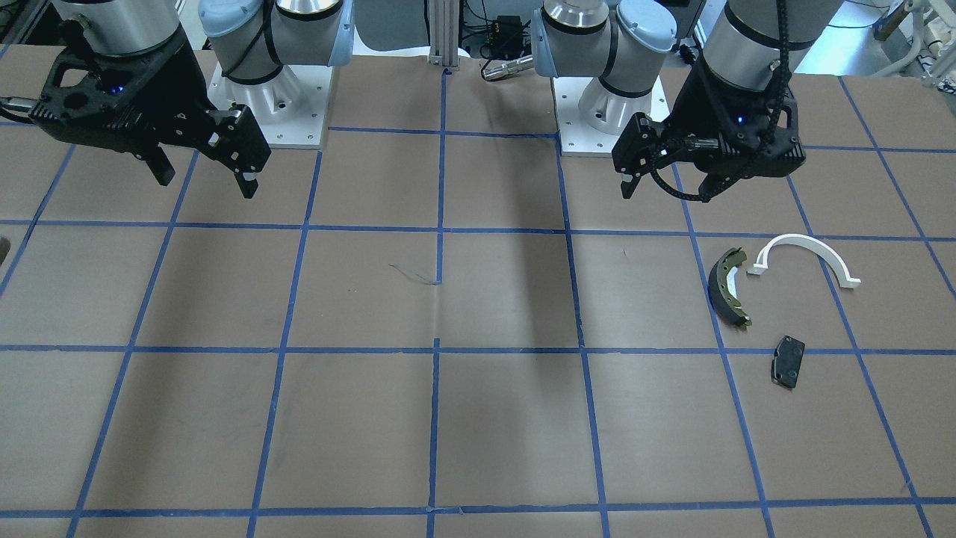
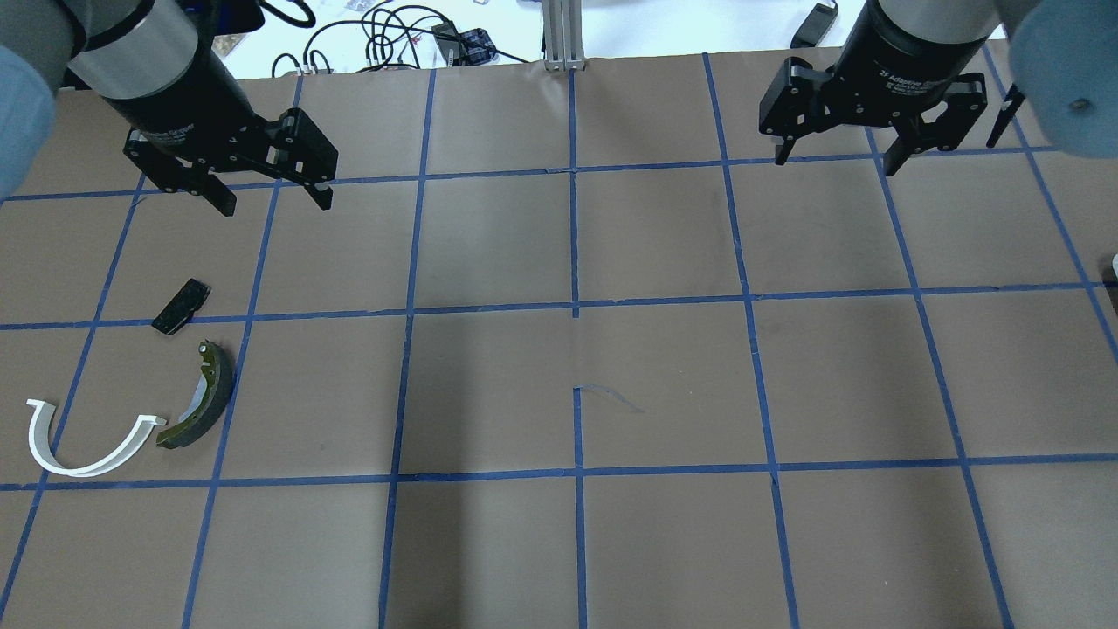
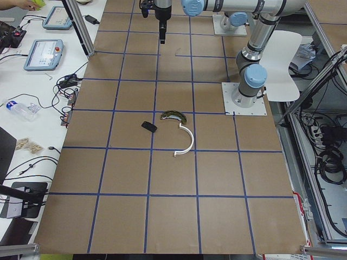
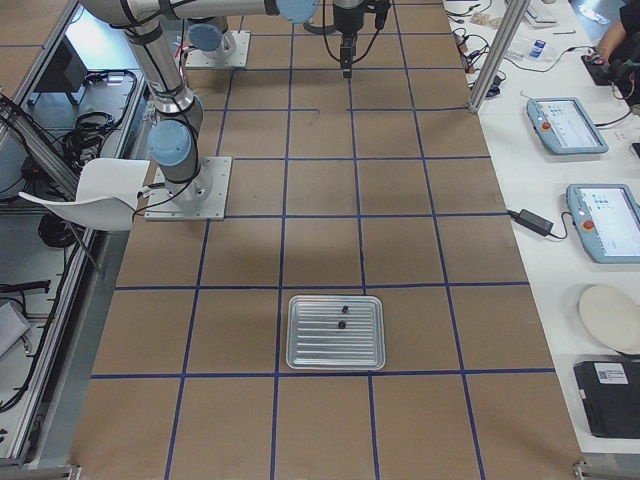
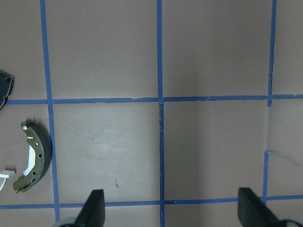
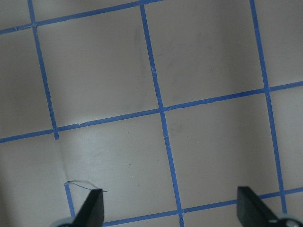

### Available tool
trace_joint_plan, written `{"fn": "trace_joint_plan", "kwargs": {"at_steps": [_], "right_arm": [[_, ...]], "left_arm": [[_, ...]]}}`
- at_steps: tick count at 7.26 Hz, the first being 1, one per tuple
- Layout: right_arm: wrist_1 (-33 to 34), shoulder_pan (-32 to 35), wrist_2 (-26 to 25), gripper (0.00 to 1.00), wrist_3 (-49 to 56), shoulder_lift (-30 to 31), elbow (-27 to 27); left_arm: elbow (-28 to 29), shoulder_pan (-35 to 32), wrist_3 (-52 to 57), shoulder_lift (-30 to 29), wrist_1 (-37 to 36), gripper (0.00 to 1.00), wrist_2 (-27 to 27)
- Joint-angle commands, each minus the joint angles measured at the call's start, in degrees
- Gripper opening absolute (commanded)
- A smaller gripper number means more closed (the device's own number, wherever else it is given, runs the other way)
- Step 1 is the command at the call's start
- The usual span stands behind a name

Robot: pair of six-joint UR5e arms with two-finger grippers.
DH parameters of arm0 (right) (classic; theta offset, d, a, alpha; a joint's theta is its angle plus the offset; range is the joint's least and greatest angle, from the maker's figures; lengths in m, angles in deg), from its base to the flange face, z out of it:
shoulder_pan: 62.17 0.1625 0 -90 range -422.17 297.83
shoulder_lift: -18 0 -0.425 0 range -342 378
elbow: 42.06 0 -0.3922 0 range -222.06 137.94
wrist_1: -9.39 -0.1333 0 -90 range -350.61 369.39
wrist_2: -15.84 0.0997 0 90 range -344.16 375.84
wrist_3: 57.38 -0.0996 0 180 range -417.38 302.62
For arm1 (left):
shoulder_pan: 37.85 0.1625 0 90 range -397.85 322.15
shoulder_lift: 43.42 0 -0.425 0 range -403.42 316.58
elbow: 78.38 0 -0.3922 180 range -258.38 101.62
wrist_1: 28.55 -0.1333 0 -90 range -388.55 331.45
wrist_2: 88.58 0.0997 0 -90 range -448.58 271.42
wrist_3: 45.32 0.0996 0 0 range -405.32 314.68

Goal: Place bearing gear from tray to pile

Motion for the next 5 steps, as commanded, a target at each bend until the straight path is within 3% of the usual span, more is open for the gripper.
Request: {"fn": "trace_joint_plan", "kwargs": {"at_steps": [1, 5], "right_arm": [[0.0, 0.0, 0.0, 1.00, 0.0, 0.0, 0.0], [-0.1, 0.0, -0.2, 1.00, 0.1, -0.1, -0.2]], "left_arm": [[-0.8, 0.0, -0.3, 0.9, -0.1, 1.00, -0.2], [-3.7, 0.0, -0.5, 2.3, -1.7, 1.00, 0.4]]}}
